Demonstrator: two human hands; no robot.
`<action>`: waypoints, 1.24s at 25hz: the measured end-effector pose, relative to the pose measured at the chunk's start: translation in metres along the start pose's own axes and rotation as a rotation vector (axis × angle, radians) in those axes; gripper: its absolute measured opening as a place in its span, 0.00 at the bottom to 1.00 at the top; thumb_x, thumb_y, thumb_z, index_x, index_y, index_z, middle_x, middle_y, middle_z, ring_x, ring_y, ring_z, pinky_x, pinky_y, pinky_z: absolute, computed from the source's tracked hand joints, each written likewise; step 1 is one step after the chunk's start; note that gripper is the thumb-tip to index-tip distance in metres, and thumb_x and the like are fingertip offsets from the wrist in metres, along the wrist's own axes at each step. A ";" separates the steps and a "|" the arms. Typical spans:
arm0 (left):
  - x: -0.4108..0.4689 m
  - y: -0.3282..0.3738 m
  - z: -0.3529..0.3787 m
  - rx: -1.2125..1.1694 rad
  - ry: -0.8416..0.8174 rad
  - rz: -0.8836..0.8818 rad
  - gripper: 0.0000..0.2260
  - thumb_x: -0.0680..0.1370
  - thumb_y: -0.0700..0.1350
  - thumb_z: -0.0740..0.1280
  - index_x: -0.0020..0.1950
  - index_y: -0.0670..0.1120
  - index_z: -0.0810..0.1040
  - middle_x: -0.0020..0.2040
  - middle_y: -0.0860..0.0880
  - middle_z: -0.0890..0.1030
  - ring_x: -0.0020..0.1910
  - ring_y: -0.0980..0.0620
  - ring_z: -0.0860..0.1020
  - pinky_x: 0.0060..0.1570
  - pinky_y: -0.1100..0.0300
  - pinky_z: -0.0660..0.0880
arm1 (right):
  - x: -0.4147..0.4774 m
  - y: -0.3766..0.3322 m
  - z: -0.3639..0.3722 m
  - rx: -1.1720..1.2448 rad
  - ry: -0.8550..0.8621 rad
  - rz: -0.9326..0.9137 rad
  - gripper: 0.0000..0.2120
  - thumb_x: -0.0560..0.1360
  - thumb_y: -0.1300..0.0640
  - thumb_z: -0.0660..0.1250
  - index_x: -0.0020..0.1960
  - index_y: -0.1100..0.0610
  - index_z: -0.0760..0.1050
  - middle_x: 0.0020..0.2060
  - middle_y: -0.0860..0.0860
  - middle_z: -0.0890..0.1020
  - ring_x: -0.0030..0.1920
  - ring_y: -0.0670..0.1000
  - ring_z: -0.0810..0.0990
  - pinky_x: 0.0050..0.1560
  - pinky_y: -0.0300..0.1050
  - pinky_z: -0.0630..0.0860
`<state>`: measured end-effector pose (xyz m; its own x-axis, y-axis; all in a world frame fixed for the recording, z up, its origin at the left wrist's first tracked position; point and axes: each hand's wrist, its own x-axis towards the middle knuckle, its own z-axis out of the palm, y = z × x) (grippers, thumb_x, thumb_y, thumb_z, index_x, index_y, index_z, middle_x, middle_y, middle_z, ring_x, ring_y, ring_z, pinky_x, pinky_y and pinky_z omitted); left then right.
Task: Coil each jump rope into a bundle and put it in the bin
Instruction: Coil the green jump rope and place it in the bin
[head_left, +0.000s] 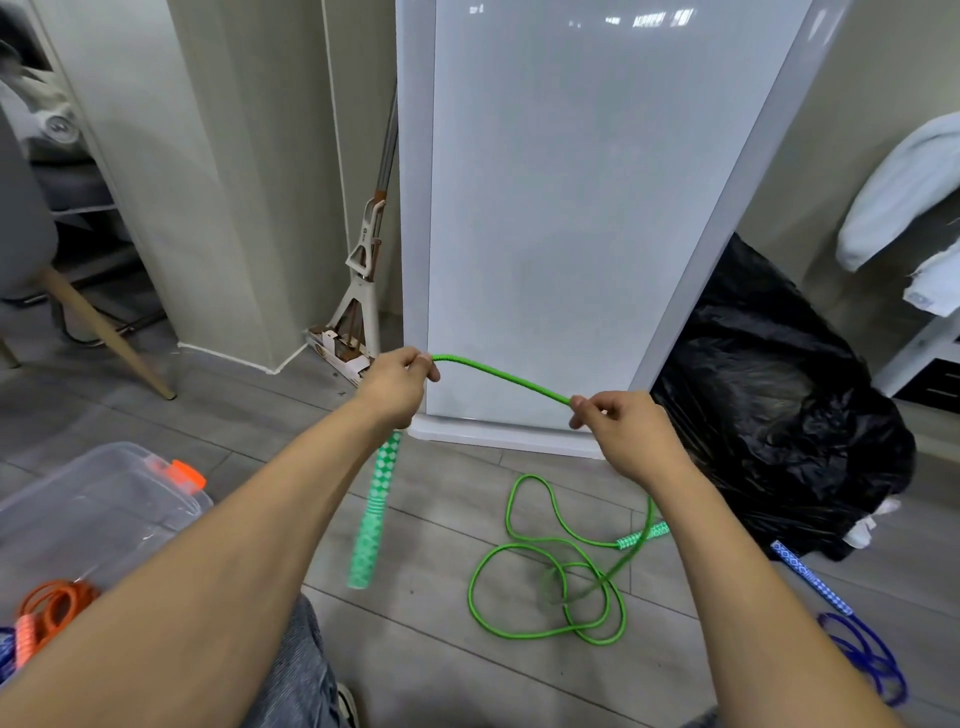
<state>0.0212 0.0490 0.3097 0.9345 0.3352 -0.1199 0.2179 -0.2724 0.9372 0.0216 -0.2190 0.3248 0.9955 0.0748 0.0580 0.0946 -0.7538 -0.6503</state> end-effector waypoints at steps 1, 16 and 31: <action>-0.003 0.005 0.005 -0.180 -0.007 -0.105 0.13 0.83 0.43 0.54 0.46 0.40 0.75 0.30 0.44 0.66 0.21 0.52 0.58 0.24 0.65 0.55 | 0.001 -0.004 0.003 0.079 0.021 0.012 0.16 0.82 0.51 0.61 0.42 0.51 0.84 0.19 0.45 0.66 0.24 0.46 0.64 0.28 0.42 0.61; -0.044 0.029 0.044 -0.716 -0.426 -0.171 0.11 0.84 0.37 0.57 0.60 0.34 0.75 0.52 0.36 0.84 0.50 0.41 0.83 0.52 0.50 0.81 | -0.028 -0.052 0.057 0.413 0.158 -0.066 0.03 0.76 0.52 0.72 0.44 0.48 0.82 0.28 0.47 0.80 0.32 0.45 0.79 0.31 0.37 0.70; 0.004 0.021 -0.006 -0.925 0.178 -0.207 0.13 0.83 0.36 0.51 0.41 0.45 0.67 0.24 0.51 0.65 0.16 0.58 0.59 0.18 0.69 0.56 | -0.020 -0.033 0.036 0.189 -0.487 -0.155 0.13 0.82 0.54 0.63 0.45 0.55 0.84 0.26 0.47 0.77 0.26 0.48 0.69 0.30 0.40 0.67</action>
<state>0.0280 0.0505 0.3306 0.8297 0.4491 -0.3316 -0.0056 0.6007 0.7995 -0.0014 -0.1724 0.3177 0.8485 0.5032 -0.1640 0.1930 -0.5827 -0.7895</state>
